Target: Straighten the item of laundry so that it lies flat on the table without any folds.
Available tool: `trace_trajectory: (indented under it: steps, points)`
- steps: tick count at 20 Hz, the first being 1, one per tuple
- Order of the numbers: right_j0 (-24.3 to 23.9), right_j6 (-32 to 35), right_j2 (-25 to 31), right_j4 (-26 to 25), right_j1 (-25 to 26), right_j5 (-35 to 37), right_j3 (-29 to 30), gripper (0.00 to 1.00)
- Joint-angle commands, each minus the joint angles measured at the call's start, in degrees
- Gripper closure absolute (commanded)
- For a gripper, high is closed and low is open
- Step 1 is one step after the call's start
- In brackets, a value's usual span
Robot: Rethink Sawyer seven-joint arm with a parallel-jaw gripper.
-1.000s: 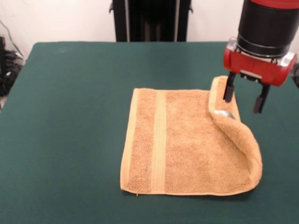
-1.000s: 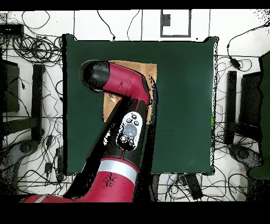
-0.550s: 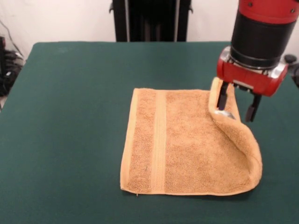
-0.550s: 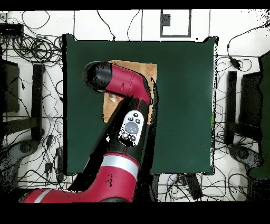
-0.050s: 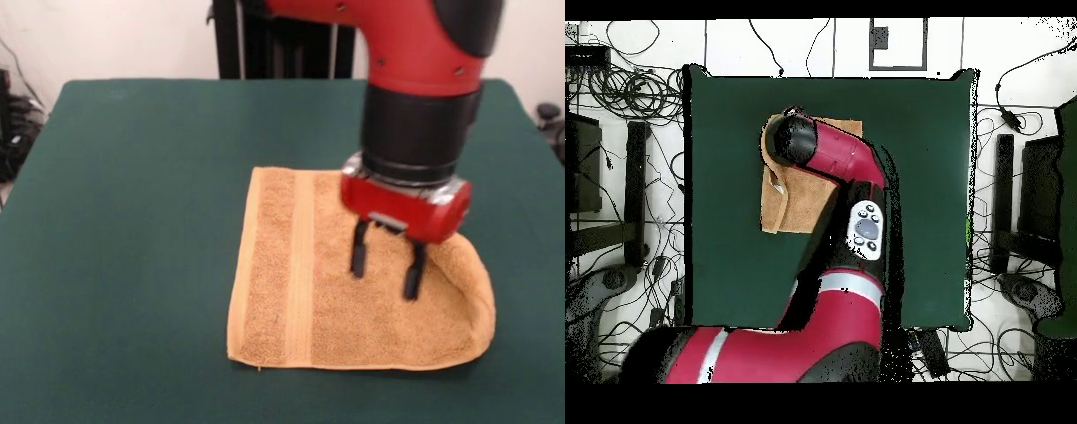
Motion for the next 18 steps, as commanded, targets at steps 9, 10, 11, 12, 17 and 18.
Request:
trace_trajectory:
  steps: [9,10,11,12,17,18]
  points:
    - [-3.2,-1.7,12.0,-11.6,3.0,0.8,0.1,0.0]
    - [-2.6,0.3,10.8,-11.4,3.1,2.0,-0.4,0.0]
    - [-1.8,2.9,9.0,-10.9,3.3,3.0,-0.6,0.0]
    - [-1.0,5.5,7.2,-10.4,3.5,3.9,-0.9,0.0]
    - [1.5,12.6,1.5,-8.2,3.9,6.8,-0.7,0.0]
    - [2.2,13.8,0.2,-7.8,4.0,7.6,-0.9,0.0]
